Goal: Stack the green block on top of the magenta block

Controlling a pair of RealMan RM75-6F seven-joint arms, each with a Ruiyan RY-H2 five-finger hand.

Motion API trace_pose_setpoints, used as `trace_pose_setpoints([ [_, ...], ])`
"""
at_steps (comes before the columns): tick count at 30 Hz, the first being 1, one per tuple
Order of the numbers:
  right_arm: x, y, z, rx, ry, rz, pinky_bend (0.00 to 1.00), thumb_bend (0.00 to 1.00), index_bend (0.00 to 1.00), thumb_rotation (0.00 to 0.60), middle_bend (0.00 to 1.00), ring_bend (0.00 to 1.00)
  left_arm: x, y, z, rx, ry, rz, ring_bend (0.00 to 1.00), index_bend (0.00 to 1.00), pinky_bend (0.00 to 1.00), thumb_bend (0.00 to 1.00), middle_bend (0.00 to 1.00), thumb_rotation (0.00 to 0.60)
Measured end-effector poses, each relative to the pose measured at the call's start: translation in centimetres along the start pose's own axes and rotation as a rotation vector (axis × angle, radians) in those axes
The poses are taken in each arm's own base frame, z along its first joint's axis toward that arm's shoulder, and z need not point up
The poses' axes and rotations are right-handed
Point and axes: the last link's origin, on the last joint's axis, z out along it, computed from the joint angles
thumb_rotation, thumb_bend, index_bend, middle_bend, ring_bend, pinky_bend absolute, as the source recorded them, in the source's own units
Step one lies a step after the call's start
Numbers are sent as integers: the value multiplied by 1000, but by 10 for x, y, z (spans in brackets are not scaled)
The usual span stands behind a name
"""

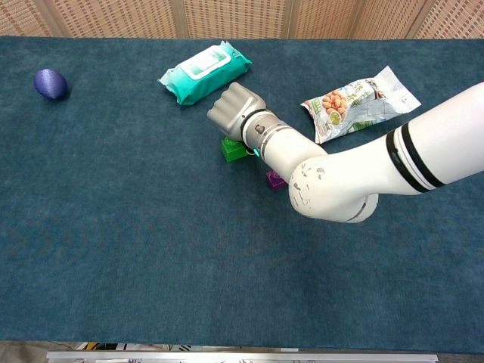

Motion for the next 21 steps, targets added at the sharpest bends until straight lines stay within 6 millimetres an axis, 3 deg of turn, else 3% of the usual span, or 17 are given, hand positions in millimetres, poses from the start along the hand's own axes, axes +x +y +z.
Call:
trace_pose_setpoints([
  [10, 4, 11, -2, 20, 19, 70, 465, 281, 630, 600, 487, 358, 0, -1, 0, 3, 2, 0, 285, 262, 179, 292, 279, 600],
  [21, 20, 43, -27, 97, 21, 122, 473, 282, 636, 600, 495, 369, -1, 3, 2, -5, -2, 4, 285, 264, 179, 292, 279, 600],
])
